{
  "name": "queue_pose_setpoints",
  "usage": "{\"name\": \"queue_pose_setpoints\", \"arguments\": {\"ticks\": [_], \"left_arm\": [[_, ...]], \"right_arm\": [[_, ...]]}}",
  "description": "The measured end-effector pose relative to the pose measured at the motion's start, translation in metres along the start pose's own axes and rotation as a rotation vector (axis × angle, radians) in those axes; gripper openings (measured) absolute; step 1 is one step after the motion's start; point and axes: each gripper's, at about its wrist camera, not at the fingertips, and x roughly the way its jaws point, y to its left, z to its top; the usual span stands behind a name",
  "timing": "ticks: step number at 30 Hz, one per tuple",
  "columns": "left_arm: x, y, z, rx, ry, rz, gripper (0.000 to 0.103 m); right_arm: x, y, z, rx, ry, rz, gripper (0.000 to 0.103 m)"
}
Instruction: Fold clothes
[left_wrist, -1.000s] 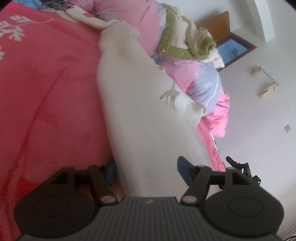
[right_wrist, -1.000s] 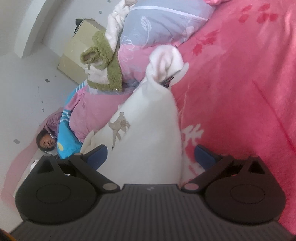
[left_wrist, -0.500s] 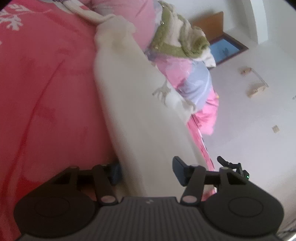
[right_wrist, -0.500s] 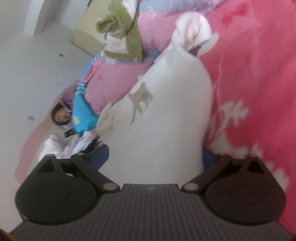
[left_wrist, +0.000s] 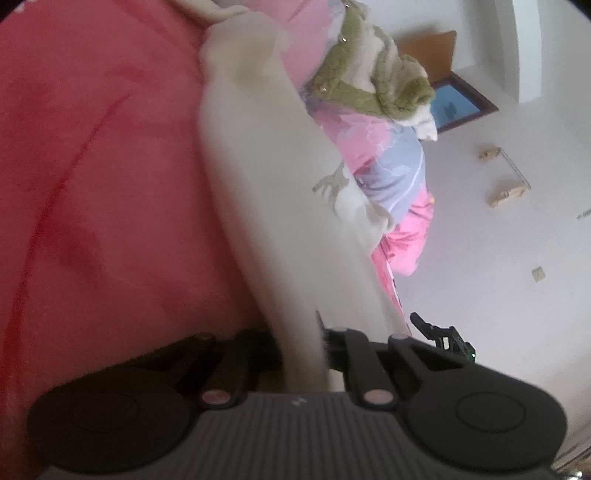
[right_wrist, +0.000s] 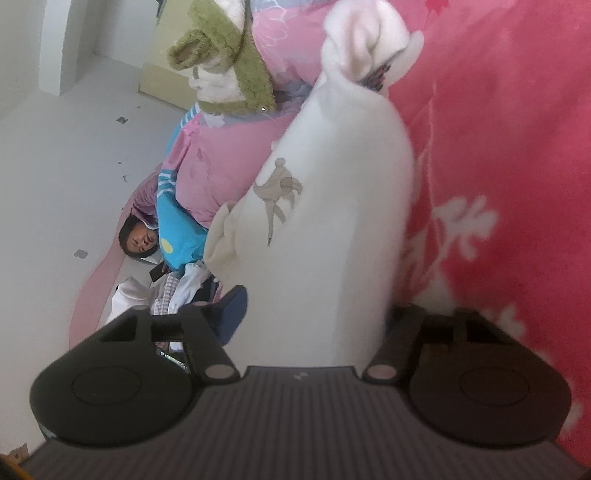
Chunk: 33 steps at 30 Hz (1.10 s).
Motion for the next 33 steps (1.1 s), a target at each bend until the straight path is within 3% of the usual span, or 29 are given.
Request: {"name": "queue_pose_setpoints", "arguments": {"ticks": [5, 15, 19, 22, 24, 26, 33], "left_arm": [[0.005, 0.002, 0.005, -0.017, 0.037, -0.013, 0.011], [0.028, -0.005, 0.015, -0.01, 0.062, 0.007, 0.01], [0.026, -0.012, 0.013, 0.02, 0.058, 0.017, 0.008], [0.02, -0.019, 0.012, 0.05, 0.045, 0.003, 0.008], [0.014, -0.022, 0.011, 0.062, 0.031, -0.014, 0.007], [0.009, -0.027, 0.011, 0.081, 0.02, -0.034, 0.007], [-0.007, -0.034, 0.007, 0.102, 0.039, -0.054, 0.006]], "right_arm": [[-0.015, -0.011, -0.01, 0.023, 0.061, 0.013, 0.035], [0.029, -0.009, 0.006, -0.021, 0.167, 0.075, 0.034], [0.03, -0.004, 0.003, -0.033, 0.151, 0.057, 0.034], [0.028, 0.002, -0.001, -0.01, 0.12, 0.042, 0.027], [0.025, 0.008, -0.003, -0.016, 0.1, 0.062, 0.013], [0.02, 0.014, -0.004, -0.043, 0.073, 0.069, 0.009], [0.003, 0.032, -0.012, -0.105, 0.02, 0.105, 0.006]]}}
